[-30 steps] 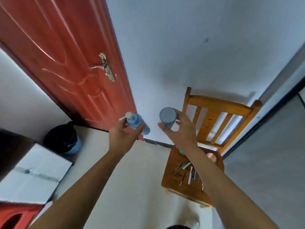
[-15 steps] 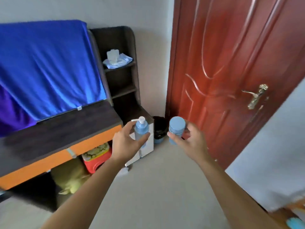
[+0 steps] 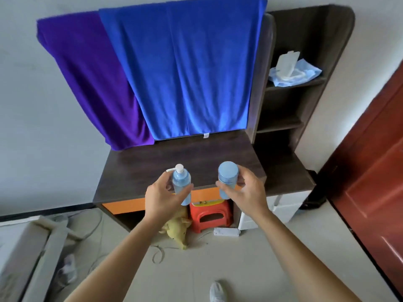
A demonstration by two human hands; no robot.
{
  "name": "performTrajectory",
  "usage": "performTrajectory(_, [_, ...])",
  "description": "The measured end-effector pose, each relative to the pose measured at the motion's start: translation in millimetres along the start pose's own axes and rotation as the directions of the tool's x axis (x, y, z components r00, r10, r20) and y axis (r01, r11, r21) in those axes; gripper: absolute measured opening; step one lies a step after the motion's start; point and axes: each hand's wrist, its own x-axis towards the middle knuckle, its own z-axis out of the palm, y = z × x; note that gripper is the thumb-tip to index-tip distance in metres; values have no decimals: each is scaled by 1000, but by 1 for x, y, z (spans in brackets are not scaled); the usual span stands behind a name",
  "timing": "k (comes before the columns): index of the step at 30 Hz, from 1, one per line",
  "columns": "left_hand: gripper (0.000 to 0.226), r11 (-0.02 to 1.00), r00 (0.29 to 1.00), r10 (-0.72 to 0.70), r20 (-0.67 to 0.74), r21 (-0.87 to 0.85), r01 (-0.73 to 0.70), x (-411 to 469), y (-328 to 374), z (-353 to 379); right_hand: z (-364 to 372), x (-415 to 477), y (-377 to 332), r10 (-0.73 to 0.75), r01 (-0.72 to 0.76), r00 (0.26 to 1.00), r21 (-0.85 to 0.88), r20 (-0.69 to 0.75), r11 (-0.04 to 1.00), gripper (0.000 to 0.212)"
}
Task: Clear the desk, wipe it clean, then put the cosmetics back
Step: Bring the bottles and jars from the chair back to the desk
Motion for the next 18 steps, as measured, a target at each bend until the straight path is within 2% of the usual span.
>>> performTrajectory(5, [45, 999, 997, -20, -75, 47, 23, 95, -15, -32, 68, 95, -17, -20, 18, 996, 28, 89, 999, 64])
performTrajectory(11, [47, 998, 981, -53, -188, -35, 48, 172, -42, -63, 133, 172, -34, -16, 10, 986, 34, 169, 999, 63])
performTrajectory(14, [49, 998, 989, -50, -142, -39, 45, 211, -66, -67, 162, 197, -33, -9, 11, 981, -7, 195, 1000, 57])
performTrajectory(18, [48, 997, 999, -39, -26, -68, 37, 265, -92, -55, 184, 217, -22, 78, -69, 982, -56, 172, 996, 69])
